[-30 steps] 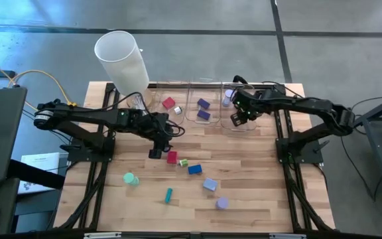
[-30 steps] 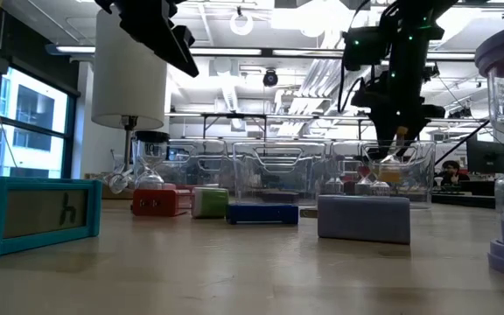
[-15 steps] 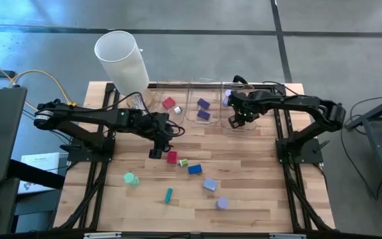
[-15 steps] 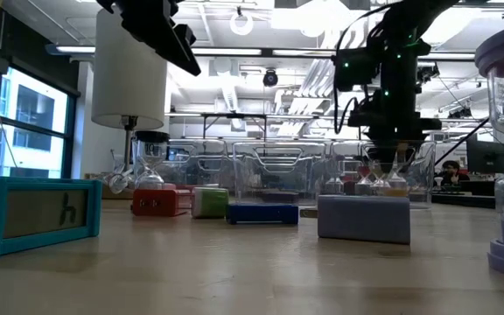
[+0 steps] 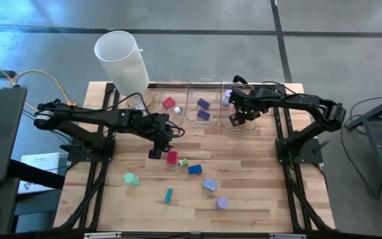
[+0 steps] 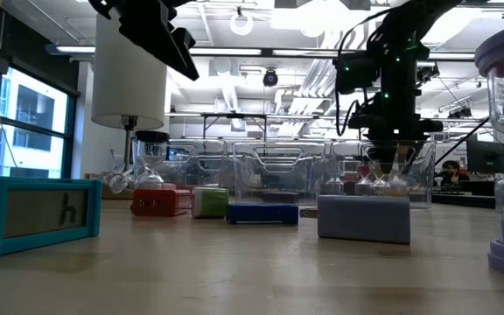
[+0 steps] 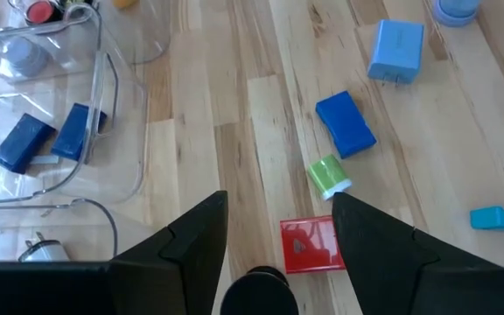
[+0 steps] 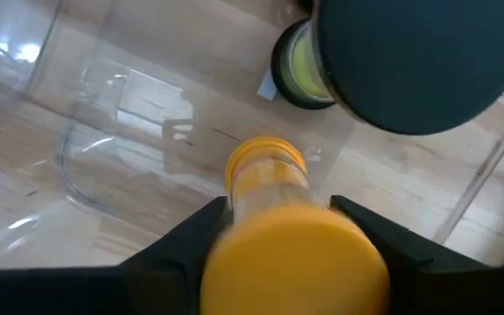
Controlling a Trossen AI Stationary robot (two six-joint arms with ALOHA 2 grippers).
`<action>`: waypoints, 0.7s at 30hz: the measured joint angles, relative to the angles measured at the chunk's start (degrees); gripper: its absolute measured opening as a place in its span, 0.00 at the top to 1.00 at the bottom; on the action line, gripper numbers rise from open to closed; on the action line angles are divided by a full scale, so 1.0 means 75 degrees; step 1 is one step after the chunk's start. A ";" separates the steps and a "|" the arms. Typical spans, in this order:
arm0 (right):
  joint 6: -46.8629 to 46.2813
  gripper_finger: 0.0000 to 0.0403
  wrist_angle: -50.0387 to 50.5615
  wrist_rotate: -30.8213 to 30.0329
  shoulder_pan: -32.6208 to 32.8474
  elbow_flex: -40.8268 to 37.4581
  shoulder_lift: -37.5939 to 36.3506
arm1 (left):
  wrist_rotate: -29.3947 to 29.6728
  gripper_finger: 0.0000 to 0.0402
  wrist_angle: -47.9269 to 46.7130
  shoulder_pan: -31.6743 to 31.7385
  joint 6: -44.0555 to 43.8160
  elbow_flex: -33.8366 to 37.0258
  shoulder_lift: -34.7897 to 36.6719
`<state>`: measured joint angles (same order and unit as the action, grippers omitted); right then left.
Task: Pick & Place Office items
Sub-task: Put the yellow hourglass into the right transparent bin
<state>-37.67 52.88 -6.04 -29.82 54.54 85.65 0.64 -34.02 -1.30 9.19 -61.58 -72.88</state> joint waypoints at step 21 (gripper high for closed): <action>0.0299 0.48 0.0417 0.0449 0.0012 0.0378 -0.0015 | 0.0004 0.51 0.0000 0.0000 -0.0115 0.0000 0.0000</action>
<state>-35.43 56.01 -2.68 -29.74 57.38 85.54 0.67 -34.02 -1.30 8.33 -61.58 -72.88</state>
